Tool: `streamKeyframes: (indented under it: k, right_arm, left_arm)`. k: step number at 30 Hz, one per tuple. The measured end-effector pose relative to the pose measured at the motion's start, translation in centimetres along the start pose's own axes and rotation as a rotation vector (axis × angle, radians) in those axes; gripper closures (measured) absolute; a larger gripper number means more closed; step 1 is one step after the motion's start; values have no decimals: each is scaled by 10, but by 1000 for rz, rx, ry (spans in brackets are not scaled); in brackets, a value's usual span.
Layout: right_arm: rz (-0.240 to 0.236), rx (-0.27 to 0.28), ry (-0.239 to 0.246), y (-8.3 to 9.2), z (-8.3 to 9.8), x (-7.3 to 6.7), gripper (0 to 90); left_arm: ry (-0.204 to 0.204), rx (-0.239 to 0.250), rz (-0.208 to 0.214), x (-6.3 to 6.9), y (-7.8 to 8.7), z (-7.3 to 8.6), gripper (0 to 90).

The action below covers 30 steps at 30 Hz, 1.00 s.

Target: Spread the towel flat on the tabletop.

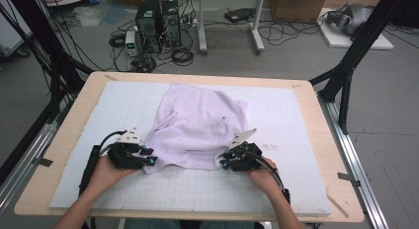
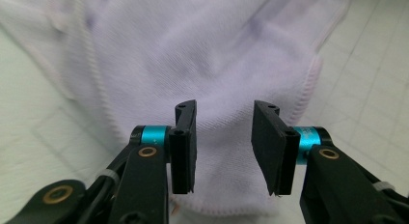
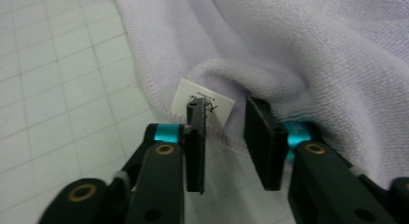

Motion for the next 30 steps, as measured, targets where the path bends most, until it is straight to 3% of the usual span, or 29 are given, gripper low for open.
streamKeyframes:
  k: [1, 2, 5, 8, 16, 23, 27, 28, 30]
  right_arm:
    - [4, 1, 0, 0, 0, 0, 747]
    - [5, 1, 0, 0, 0, 0, 784]
    - [11, 0, -9, 0, 0, 1, 850]
    - [8, 0, -2, 1, 0, 0, 864]
    - [-31, 74, 14, 31, 5, -20, 866]
    - [-65, 118, 16, 57, 30, -49, 866]
    - [-123, 129, 52, 72, 40, -72, 858]
    - [-165, 137, 59, 76, 41, -77, 843]
    - [-144, 156, 73, 85, 38, -79, 753]
  left_arm:
    - [-6, -15, -5, 0, -6, 2, 636]
    - [-17, 16, -29, 0, -7, 3, 672]
    - [3, 23, -12, -2, -5, 4, 845]
    - [-14, 14, -31, 2, -4, 4, 874]
    - [-32, 79, -19, 18, 22, 7, 880]
    - [-45, 108, 0, 35, 49, 19, 880]
    - [-69, 118, 30, 53, 61, 27, 878]
    - [-73, 120, 36, 55, 63, 28, 867]
    - [-61, 126, 22, 53, 65, 25, 721]
Point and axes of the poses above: each handheld gripper's, and its own axes: y roughly backward along the jaws, z roughly out of its underside, x roughly to its right, the point moved 6 cm from there along -y, roughly forward along the jaws, and after that the axes turned 10 degrees about -x, right-handed, at the moved point
